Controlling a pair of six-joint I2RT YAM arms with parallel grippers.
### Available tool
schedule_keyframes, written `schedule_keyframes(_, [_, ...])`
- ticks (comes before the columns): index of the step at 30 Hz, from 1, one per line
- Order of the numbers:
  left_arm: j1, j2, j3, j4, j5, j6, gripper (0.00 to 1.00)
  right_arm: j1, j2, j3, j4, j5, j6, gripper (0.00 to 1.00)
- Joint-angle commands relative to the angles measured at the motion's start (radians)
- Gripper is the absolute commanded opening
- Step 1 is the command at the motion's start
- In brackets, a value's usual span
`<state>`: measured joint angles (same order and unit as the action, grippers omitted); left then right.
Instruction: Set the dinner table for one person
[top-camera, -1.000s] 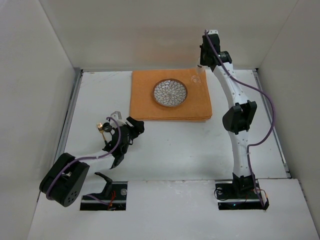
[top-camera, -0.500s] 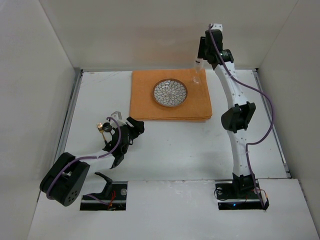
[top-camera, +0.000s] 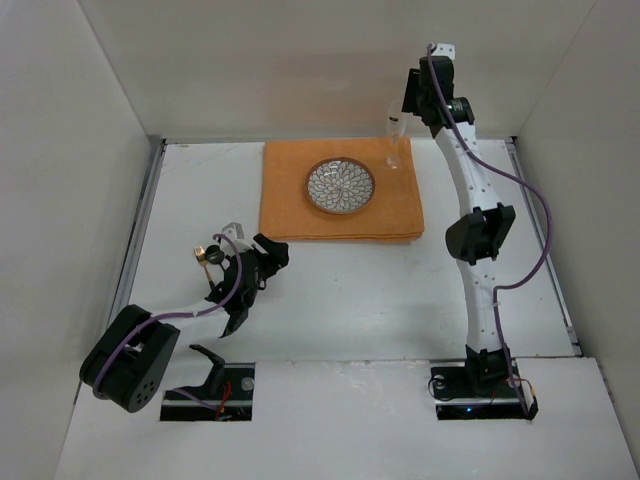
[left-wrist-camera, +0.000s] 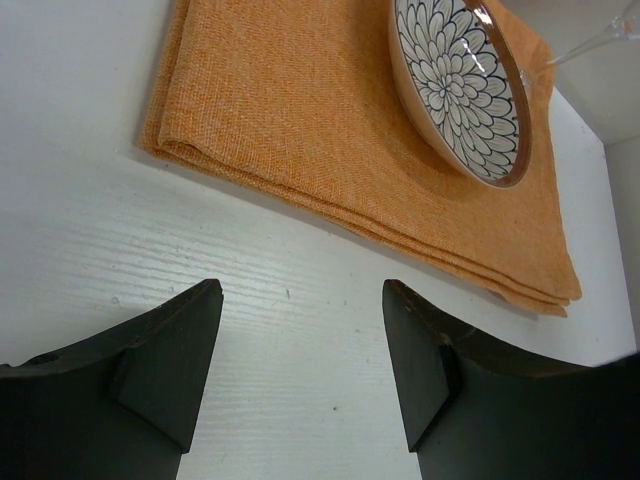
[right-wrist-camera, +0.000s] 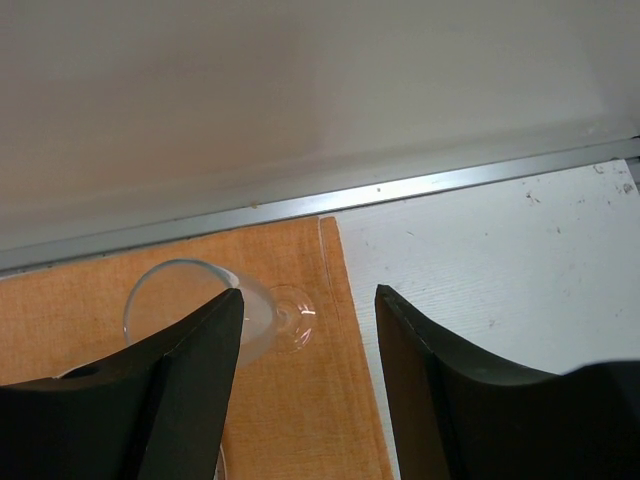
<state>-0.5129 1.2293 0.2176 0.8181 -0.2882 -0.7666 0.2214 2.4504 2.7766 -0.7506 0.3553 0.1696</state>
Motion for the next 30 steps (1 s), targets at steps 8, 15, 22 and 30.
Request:
schedule_keyframes(8, [0.004, -0.005, 0.025, 0.036, -0.005, 0.01, 0.62, 0.002, -0.154, 0.008, -0.027, -0.01, 0.008, 0.63])
schedule_keyframes(15, [-0.028, -0.043, 0.069, -0.071, -0.034, 0.033, 0.49, 0.061, -0.543, -0.444, 0.123, -0.012, -0.015, 0.48])
schedule_keyframes(22, [-0.071, -0.106, 0.117, -0.209, -0.14, 0.098, 0.24, 0.183, -1.105, -1.286, 0.513, -0.024, 0.044, 0.15])
schedule_keyframes(30, [-0.072, -0.269, 0.174, -0.571, -0.266, 0.086, 0.29, 0.29, -1.445, -1.958, 0.796, -0.018, 0.3, 0.13])
